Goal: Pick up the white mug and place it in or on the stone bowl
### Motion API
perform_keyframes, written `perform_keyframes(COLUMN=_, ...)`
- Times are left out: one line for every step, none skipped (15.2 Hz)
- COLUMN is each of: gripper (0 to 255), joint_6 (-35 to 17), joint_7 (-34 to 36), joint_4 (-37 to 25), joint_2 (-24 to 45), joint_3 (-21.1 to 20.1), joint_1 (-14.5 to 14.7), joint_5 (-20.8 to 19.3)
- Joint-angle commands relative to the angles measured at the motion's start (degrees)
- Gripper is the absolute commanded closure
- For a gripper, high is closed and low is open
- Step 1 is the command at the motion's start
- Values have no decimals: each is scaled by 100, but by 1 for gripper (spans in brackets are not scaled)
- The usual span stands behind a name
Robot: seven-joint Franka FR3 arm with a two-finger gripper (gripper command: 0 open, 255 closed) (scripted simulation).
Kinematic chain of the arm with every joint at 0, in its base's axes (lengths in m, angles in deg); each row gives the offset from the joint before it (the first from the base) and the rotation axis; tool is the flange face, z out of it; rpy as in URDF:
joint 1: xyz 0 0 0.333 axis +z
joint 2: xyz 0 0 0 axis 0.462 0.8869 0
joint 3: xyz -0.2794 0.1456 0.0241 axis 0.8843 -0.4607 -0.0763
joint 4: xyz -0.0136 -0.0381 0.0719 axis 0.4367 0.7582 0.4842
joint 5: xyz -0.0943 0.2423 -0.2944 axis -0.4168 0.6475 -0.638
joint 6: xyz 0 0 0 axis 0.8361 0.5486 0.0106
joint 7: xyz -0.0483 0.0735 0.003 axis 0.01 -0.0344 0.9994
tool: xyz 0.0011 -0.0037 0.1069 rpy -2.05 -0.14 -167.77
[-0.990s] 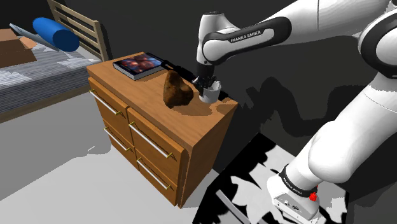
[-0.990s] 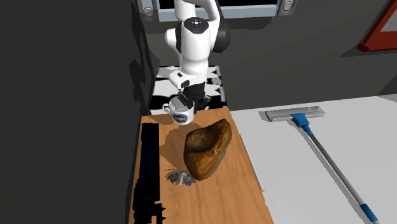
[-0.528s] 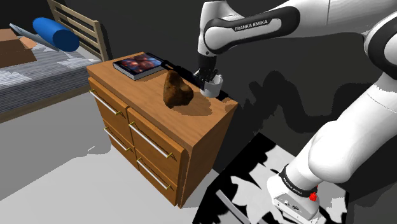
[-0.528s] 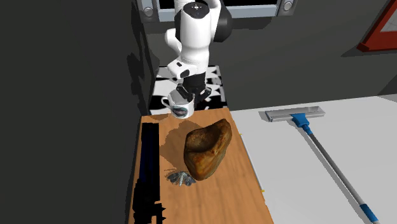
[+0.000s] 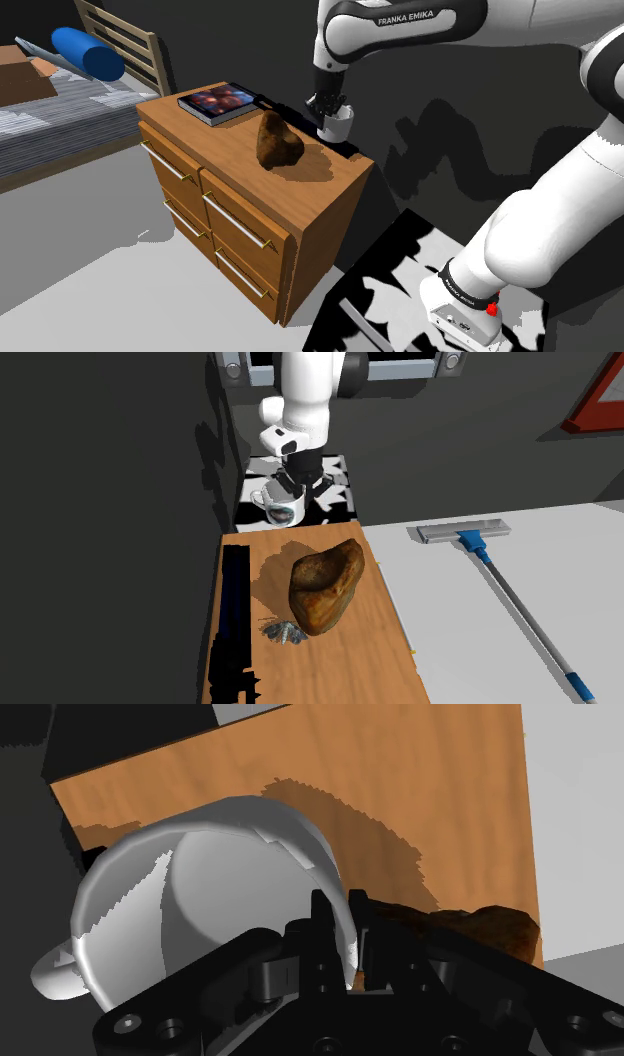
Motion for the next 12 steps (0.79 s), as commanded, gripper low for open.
perform_keyframes(gripper=255, joint_6=156, joint_7=-5, joint_4=-135, joint_2=-20, joint_3=-1, joint_1=1, joint_5=4)
perform_keyframes(gripper=255, joint_6=232, joint_7=-8, joint_4=-201, joint_2=-30, joint_3=-1, joint_1=1, joint_5=5)
perform_keyframes(gripper=255, joint_6=308, joint_7=-11, joint_4=-268, joint_2=-38, joint_3=-1, joint_1=1, joint_5=7)
perform_keyframes(gripper=255, joint_6=384, joint_7=-14, joint_4=-337, joint_2=-46, joint_3=-1, joint_1=1, joint_5=8)
perform_keyframes(gripper=255, joint_6=460, joint_7=-17, joint_4=-407, joint_2=-52, joint_3=-1, joint_1=1, joint_5=9)
perform_keyframes(gripper=255, joint_6=536, joint_7=-20, joint_4=-479, joint_2=-56, joint_3=-1, joint_1=1, joint_5=10)
perform_keyframes(gripper=255, joint_6=612, joint_7=-23, joint_4=-552, joint_2=-60, joint_3=-1, joint_1=1, joint_5=11)
perform_keyframes(gripper=255, joint_6=689, joint_7=-26, joint_4=-626, joint_2=-62, joint_3=-1, joint_1=2, joint_5=12)
perform_keyframes(gripper=255, joint_6=766, joint_7=-29, joint_4=-702, joint_2=-63, joint_3=-1, joint_1=2, joint_5=12)
perform_keyframes(gripper=255, joint_6=843, joint_7=-31, joint_4=-779, joint_2=-63, joint_3=-1, joint_1=2, joint_5=13)
perform_keyframes(gripper=255, joint_6=920, joint_7=-34, joint_4=-858, joint_2=-62, joint_3=-2, joint_1=2, joint_5=13)
perform_keyframes(gripper=255, joint_6=986, joint_7=-36, joint_4=-926, joint_2=-60, joint_3=-2, joint_1=2, joint_5=14)
